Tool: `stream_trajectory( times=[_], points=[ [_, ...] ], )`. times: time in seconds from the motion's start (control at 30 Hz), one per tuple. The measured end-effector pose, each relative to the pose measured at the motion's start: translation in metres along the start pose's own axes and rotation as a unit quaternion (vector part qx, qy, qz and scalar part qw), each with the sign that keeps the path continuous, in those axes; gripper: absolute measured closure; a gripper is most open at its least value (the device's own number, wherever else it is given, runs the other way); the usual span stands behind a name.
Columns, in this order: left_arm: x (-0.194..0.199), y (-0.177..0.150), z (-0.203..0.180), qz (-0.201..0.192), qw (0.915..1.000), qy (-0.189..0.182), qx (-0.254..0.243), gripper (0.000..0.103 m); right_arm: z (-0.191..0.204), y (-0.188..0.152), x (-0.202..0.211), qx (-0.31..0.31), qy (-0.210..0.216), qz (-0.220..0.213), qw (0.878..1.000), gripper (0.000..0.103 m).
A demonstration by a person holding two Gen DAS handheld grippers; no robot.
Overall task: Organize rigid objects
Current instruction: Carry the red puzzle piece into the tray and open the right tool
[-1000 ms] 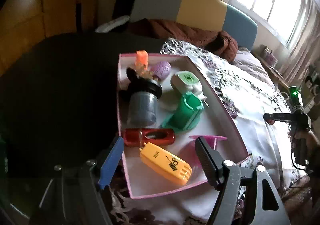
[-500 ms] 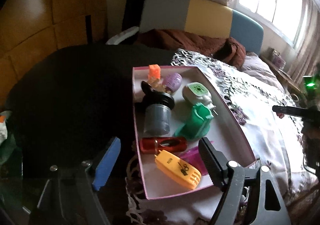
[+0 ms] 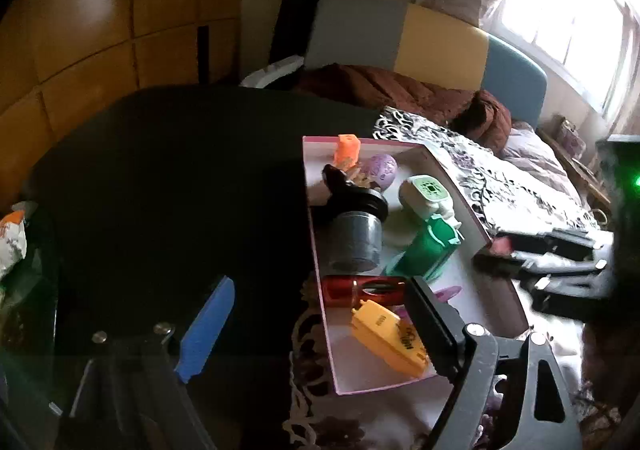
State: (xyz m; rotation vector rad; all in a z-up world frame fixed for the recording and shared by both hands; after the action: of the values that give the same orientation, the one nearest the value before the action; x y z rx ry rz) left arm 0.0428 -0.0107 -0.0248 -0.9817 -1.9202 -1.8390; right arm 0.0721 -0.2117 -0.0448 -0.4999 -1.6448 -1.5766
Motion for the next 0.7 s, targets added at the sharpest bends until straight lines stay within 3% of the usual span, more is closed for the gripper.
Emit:
stream_trajectory(
  times=[0.33,0.5,0.7],
  points=[
    [-0.004,-0.003,0.005,0.0,0.9995,0.03,0.009,0.002,0.002,-0.019,-0.036,0.012,-0.039,0.05,0.998,0.053],
    [-0.001,-0.001,0.006,-0.009,0.998,0.061,0.01,0.0,0.009,-0.024,-0.036,0.02,-0.051,0.038,0.998,0.048],
    [0.012,0.004,0.006,-0.033,0.9959,0.084,0.013,0.0,0.01,-0.027,-0.012,-0.023,-0.042,0.0,0.999,0.041]
  ],
)
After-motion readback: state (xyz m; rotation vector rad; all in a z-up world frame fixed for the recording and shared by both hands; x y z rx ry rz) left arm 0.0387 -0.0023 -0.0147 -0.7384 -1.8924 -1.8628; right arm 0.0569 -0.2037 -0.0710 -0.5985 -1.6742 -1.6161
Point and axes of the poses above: each gripper's, at about its wrist camera, not at the fingertips, and x roughly against the way its jaws point, z to its left, y to its top, the point moved 1 cm from there along -x, roughly the way its jaws point, and after that the axes turned 5 degrees about -z, right-handed, at the moved point
